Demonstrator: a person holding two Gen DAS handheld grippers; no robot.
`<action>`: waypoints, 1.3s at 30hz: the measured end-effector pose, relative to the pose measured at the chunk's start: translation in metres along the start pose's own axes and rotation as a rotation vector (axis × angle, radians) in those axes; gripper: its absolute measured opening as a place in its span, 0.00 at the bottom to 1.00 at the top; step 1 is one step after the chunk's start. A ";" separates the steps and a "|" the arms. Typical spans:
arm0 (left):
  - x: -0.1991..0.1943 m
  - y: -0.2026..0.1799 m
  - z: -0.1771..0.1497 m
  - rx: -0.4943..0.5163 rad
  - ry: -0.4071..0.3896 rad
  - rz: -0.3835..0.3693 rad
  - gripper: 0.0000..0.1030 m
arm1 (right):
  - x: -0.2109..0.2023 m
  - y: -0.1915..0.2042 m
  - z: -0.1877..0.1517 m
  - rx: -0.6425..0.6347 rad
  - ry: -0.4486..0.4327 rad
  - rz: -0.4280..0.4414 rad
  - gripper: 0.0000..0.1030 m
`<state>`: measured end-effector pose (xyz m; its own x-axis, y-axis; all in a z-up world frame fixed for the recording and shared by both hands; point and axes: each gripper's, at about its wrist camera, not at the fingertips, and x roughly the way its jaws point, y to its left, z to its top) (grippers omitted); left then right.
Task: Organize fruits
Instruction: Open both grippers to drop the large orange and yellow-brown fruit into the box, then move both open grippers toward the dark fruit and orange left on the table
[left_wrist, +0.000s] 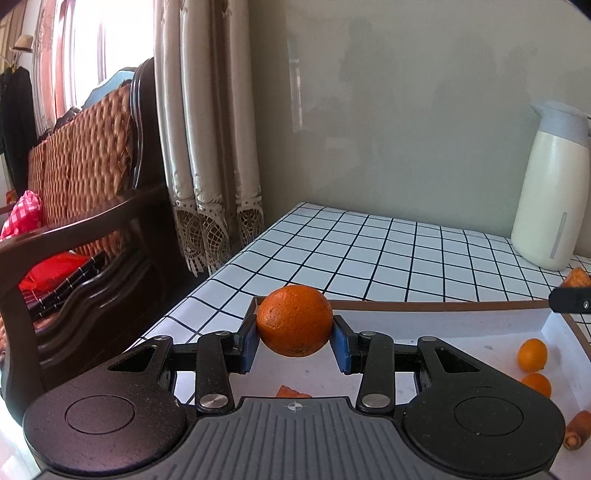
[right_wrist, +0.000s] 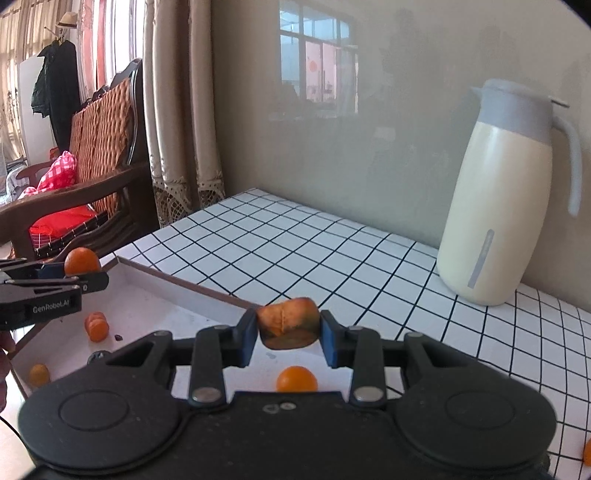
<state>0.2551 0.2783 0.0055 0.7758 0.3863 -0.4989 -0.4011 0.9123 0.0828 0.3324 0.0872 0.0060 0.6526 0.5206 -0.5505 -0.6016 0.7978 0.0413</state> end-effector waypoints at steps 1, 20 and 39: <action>0.001 0.000 0.000 0.005 0.000 0.003 0.40 | 0.001 -0.001 0.000 0.002 0.003 0.002 0.26; -0.043 -0.015 -0.005 0.048 -0.171 0.077 1.00 | -0.027 -0.022 -0.013 0.062 -0.075 -0.082 0.94; -0.111 -0.026 -0.033 0.048 -0.212 0.078 1.00 | -0.110 -0.036 -0.048 0.067 -0.170 -0.085 0.94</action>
<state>0.1629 0.2075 0.0299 0.8304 0.4709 -0.2977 -0.4437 0.8822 0.1576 0.2604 -0.0127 0.0252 0.7715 0.4902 -0.4055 -0.5131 0.8563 0.0590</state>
